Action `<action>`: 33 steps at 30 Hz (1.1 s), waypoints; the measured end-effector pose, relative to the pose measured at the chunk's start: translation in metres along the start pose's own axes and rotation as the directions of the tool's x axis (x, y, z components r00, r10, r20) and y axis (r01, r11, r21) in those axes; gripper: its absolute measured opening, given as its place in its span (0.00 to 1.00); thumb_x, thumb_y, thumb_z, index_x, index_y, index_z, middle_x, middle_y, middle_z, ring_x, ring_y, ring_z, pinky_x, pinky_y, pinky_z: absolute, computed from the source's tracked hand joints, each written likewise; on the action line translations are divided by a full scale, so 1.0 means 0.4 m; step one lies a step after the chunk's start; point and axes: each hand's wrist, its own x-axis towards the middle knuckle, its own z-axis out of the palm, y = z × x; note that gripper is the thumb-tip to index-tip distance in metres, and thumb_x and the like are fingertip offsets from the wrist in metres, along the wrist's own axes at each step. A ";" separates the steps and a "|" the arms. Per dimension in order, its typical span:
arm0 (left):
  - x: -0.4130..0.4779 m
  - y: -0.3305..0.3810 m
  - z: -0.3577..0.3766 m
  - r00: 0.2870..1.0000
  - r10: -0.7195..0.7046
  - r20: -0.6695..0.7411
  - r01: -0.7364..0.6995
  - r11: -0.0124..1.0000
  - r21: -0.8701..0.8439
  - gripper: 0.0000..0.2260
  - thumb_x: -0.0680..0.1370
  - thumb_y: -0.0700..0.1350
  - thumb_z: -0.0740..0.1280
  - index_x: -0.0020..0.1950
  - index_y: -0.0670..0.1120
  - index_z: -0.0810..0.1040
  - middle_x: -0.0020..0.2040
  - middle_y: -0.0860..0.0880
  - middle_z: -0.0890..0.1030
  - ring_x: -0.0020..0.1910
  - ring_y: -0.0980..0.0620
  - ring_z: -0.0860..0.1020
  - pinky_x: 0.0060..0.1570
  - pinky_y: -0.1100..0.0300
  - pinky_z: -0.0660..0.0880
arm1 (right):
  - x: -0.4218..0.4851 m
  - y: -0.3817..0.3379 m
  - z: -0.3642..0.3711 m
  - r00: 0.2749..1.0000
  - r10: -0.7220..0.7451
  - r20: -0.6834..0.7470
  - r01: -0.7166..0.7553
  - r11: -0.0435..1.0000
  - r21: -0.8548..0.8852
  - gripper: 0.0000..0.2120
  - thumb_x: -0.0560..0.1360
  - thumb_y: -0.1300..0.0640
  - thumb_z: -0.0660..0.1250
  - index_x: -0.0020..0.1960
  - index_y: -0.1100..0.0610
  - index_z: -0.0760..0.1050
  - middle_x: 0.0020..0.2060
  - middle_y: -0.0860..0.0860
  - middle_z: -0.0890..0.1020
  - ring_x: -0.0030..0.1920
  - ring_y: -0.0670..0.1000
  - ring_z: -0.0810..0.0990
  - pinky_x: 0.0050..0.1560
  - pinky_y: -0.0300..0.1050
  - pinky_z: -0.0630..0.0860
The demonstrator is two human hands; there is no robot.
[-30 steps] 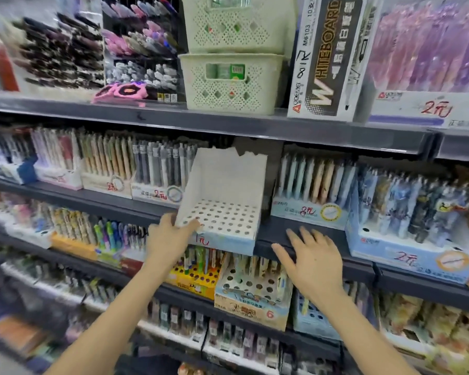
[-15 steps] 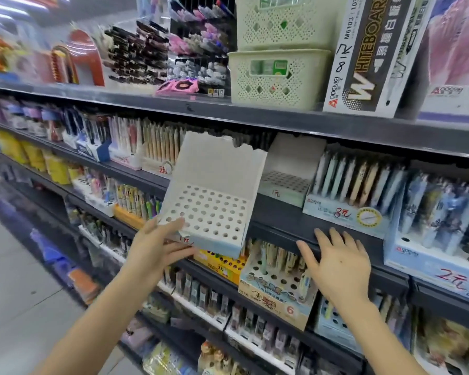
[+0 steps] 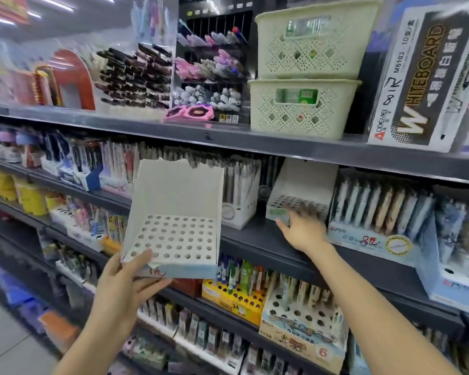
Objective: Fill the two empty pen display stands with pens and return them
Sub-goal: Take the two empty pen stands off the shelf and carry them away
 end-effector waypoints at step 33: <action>0.040 -0.026 -0.057 0.903 -0.154 0.402 0.151 0.988 0.040 0.21 0.77 0.39 0.66 0.68 0.48 0.66 0.57 0.47 0.79 0.50 0.45 0.82 0.47 0.47 0.80 | -0.526 -0.168 0.004 0.663 0.734 0.146 0.102 -0.283 0.954 0.29 0.72 0.64 0.71 0.69 0.50 0.64 0.58 0.54 0.78 0.53 0.59 0.81 0.36 0.48 0.82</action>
